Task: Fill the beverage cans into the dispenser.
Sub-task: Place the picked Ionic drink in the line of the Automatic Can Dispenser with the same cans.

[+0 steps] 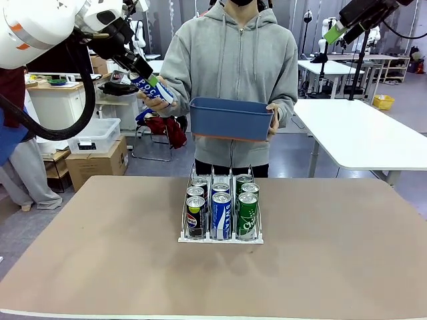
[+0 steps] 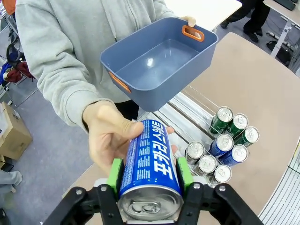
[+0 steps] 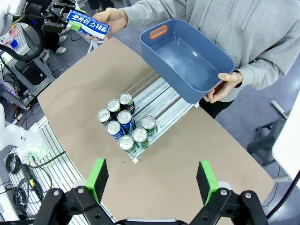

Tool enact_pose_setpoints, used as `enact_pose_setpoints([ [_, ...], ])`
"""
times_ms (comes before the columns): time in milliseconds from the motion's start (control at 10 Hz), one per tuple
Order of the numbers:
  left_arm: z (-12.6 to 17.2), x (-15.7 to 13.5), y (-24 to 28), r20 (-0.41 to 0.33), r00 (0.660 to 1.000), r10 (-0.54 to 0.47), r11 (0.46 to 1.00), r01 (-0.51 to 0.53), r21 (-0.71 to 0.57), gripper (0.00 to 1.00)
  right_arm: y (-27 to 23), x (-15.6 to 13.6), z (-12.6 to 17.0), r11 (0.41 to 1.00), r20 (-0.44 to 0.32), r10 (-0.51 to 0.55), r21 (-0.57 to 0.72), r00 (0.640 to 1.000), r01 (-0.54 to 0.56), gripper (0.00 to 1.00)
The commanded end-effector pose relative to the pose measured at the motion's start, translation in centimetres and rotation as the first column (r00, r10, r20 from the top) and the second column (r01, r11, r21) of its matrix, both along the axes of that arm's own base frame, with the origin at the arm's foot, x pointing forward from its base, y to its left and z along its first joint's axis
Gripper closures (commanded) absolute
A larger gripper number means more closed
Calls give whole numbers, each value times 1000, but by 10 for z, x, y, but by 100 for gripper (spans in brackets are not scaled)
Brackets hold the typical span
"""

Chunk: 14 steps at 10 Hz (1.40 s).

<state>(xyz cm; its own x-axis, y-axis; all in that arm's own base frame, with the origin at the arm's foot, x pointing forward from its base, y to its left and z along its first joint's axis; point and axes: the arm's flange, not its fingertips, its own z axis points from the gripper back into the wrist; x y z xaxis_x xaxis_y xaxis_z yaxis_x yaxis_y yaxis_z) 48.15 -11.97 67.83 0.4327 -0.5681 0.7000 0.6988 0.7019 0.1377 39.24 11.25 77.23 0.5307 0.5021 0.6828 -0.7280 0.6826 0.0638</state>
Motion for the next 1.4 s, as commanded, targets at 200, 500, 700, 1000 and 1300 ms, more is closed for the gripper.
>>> enact_pose_setpoints([
  [200,-1,0,2,1,1000,-9,1000,9,9,100,0,0,0,1000,-2,-4,-7,1000,4,0],
  [500,-1,0,2,1,1000,-9,1000,9,9,100,0,0,0,1000,-2,-4,-7,1000,4,0],
  [700,-1,0,2,1,1000,-9,1000,9,9,100,0,0,0,1000,-2,-4,-7,1000,4,0],
  [1000,-1,0,2,1,1000,-9,1000,9,9,100,0,0,0,1000,-2,-4,-7,1000,4,0],
  [1300,-1,0,2,1,1000,-9,1000,9,9,100,0,0,0,1000,-2,-4,-7,1000,4,0],
])
